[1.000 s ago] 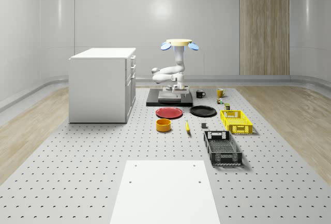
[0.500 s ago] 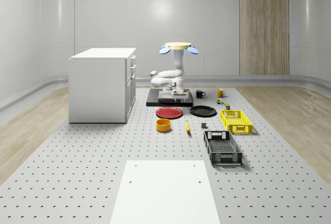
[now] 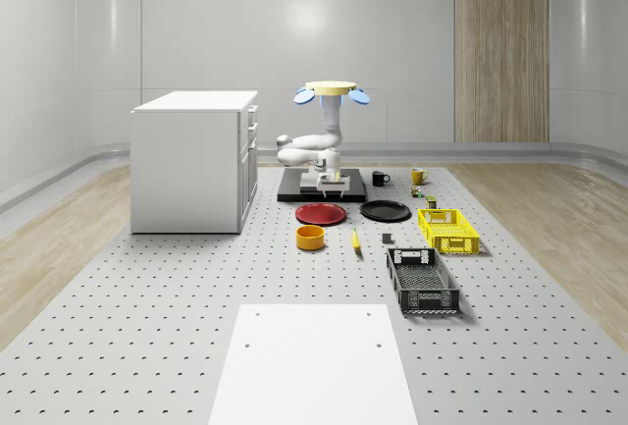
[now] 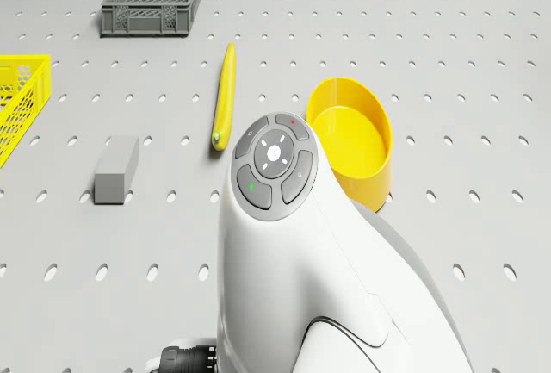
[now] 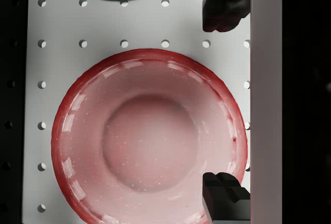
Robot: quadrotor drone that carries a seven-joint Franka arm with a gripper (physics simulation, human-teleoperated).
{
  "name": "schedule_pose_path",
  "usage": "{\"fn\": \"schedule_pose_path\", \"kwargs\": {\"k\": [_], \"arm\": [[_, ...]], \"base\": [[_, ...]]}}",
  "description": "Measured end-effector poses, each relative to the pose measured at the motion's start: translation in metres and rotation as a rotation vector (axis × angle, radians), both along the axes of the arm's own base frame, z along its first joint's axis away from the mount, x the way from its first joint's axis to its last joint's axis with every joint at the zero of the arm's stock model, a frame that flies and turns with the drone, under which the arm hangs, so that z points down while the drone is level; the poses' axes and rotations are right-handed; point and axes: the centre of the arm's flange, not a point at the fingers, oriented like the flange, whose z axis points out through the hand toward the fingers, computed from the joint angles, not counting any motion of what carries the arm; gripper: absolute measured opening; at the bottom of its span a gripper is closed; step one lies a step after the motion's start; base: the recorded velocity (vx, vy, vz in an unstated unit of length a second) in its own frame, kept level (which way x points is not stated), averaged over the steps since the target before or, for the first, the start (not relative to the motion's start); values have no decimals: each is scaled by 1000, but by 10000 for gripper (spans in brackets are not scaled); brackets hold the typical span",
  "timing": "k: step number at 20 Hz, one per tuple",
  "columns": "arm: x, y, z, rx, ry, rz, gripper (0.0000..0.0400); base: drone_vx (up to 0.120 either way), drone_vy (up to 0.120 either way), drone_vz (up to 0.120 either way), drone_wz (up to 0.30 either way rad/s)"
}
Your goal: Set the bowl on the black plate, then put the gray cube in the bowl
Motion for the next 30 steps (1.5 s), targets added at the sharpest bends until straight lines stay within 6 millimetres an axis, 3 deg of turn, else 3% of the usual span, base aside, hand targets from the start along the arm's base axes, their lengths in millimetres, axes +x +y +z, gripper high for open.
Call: {"fn": "schedule_pose_path", "kwargs": {"k": [3, 30], "arm": [[0, 0, 0, 0, 0, 0, 400], [0, 0, 0, 0, 0, 0, 400]], "base": [[120, -120, 0, 0], [120, -10, -9, 0]]}}
